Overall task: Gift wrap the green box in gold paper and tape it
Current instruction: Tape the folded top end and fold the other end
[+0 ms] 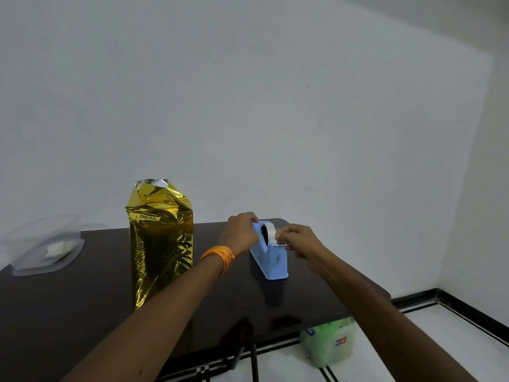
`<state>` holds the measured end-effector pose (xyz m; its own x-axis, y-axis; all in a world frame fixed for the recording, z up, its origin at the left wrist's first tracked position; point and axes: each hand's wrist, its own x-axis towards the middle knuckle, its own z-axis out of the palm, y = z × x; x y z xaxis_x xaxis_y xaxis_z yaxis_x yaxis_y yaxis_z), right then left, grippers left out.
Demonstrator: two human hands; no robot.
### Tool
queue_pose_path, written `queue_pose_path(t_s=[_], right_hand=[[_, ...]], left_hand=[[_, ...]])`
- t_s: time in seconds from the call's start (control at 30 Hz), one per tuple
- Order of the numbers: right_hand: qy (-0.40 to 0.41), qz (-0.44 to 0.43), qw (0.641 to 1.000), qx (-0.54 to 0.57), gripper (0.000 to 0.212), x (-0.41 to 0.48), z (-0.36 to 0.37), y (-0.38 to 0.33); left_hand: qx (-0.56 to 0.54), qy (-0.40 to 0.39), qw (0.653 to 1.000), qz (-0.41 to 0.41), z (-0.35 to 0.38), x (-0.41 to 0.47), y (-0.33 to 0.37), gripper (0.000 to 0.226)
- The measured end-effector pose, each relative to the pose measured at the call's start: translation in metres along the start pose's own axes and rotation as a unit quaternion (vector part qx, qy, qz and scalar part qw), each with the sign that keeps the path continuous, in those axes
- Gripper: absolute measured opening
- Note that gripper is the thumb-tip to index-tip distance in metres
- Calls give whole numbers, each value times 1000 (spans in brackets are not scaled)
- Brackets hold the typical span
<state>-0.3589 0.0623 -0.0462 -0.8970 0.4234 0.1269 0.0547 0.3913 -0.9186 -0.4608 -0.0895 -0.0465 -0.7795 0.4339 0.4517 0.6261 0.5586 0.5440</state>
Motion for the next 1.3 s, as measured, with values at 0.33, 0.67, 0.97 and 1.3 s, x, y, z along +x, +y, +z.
queue_pose_path(t_s=[0.33, 0.67, 0.97, 1.3], right_hand=[[-16, -89, 990, 105, 17, -7, 30, -51], [-70, -275, 953, 104, 29, -11, 100, -103], [-135, -314, 939, 30, 35, -4, 148, -132], [-99, -329, 939, 36, 37, -4, 161, -120]], left_hand=[[-59, 122, 988, 75, -88, 1, 31, 26], [-81, 207, 973, 63, -207, -27, 3, 22], [43, 30, 997, 60, -253, -51, -44, 54], [234, -118, 964, 49, -265, -48, -55, 68]])
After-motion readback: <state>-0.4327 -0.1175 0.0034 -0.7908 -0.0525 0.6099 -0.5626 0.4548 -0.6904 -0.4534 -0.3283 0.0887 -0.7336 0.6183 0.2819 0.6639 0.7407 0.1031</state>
